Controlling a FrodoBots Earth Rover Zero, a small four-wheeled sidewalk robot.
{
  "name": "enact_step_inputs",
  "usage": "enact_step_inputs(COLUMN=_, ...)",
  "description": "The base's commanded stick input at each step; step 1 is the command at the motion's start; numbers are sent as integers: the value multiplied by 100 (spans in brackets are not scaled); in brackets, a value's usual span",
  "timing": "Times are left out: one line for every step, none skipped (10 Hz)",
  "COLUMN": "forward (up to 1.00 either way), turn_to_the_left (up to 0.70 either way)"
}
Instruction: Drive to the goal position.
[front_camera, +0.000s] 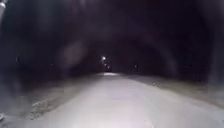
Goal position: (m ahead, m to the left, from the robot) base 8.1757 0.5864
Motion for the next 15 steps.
enact_step_inputs(forward=70, turn_to_the_left=0)
enact_step_inputs(forward=70, turn_to_the_left=0)
enact_step_inputs(forward=70, turn_to_the_left=0)
enact_step_inputs(forward=70, turn_to_the_left=0)
enact_step_inputs(forward=70, turn_to_the_left=7)
enact_step_inputs(forward=70, turn_to_the_left=12)
enact_step_inputs(forward=70, turn_to_the_left=14)
enact_step_inputs(forward=70, turn_to_the_left=14)
enact_step_inputs(forward=70, turn_to_the_left=3)
enact_step_inputs(forward=70, turn_to_the_left=0)
enact_step_inputs(forward=70, turn_to_the_left=0)
enact_step_inputs(forward=70, turn_to_the_left=0)
enact_step_inputs(forward=70, turn_to_the_left=0)
enact_step_inputs(forward=70, turn_to_the_left=0)
enact_step_inputs(forward=70, turn_to_the_left=0)
